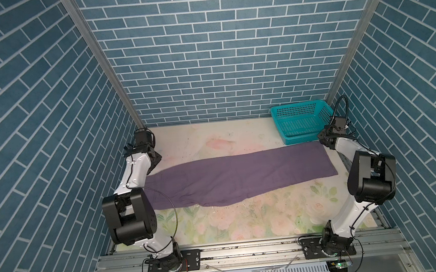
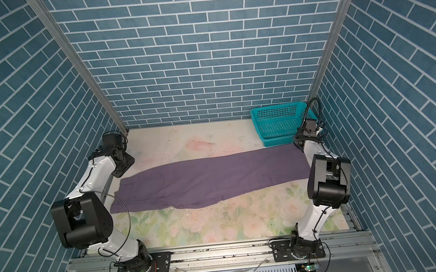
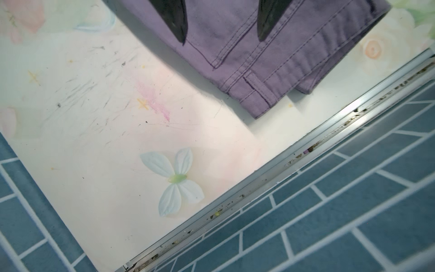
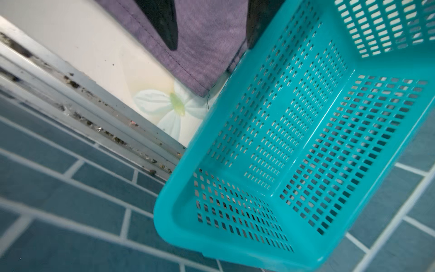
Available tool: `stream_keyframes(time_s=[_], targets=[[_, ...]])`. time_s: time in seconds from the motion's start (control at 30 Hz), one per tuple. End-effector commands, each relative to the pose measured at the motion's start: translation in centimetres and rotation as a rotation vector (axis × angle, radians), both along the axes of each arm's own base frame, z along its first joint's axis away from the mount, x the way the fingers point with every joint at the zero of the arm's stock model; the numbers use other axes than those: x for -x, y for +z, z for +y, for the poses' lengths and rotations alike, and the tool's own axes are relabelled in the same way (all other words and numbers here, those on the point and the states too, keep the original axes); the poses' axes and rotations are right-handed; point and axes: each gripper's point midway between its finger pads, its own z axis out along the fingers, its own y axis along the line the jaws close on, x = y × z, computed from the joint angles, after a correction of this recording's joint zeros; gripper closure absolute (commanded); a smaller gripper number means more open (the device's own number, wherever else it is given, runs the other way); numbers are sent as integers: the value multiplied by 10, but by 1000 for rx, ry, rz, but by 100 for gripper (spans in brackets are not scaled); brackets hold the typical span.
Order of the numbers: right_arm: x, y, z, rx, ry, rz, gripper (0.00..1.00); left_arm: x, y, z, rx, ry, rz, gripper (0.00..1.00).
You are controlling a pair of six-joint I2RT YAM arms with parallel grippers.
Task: Fold and stack the trousers
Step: Fold the trousers at the center of the table.
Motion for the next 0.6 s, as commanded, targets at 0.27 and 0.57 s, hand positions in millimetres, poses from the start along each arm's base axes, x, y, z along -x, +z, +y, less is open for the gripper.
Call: stream_keyframes(time_s=[0.27, 0.57], targets=[[35, 21, 29, 45, 146, 38, 69, -10, -54, 22, 37, 33, 159, 33], [37, 11, 28, 68, 170, 70, 68, -57, -94, 32, 61, 16, 216, 26]])
